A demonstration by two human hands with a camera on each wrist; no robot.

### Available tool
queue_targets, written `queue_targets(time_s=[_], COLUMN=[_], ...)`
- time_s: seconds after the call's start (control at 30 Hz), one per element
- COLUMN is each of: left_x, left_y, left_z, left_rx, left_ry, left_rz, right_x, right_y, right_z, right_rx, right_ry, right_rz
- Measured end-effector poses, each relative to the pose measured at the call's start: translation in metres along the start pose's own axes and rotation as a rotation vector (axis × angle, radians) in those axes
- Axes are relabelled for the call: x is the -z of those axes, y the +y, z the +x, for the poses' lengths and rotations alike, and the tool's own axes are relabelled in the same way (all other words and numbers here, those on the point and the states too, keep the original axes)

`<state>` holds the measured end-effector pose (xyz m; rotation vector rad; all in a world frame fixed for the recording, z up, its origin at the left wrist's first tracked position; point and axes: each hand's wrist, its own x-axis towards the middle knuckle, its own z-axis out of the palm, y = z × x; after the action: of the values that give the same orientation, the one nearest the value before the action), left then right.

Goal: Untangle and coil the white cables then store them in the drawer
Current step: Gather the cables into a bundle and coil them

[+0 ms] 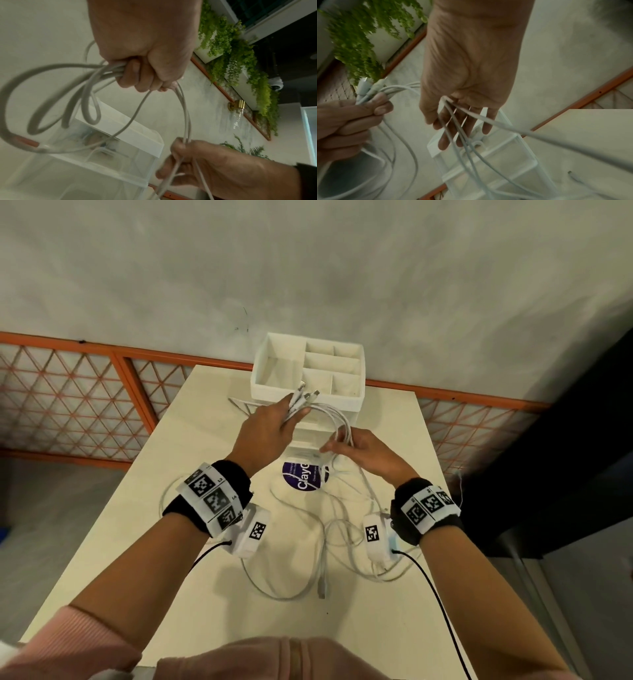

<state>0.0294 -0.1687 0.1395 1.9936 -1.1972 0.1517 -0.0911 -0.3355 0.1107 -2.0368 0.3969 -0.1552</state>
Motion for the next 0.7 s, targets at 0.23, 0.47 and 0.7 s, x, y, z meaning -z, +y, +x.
queue_targets(time_s=[0.23, 0.47, 0.7], left_x=[0.018, 0.023, 0.023], left_y=[-0.039, -0.053, 0.003], left_z=[-0.004, -0.014, -0.015], left_rx=[0.267, 0.421, 0.128], left_ry=[0.188, 0.008, -0.251], left_rz=[-0.061, -0.109, -0.504], right_x=[0.014, 0.038, 0.018], right_y=[0.015, -0.025, -0.051], right_z=[-0.006, -0.009, -0.013], right_rx=[-0.042, 0.054, 0.024], right_ry=[0.003, 0.132, -0.100], right_rz=[-0.114, -0.113, -0.178])
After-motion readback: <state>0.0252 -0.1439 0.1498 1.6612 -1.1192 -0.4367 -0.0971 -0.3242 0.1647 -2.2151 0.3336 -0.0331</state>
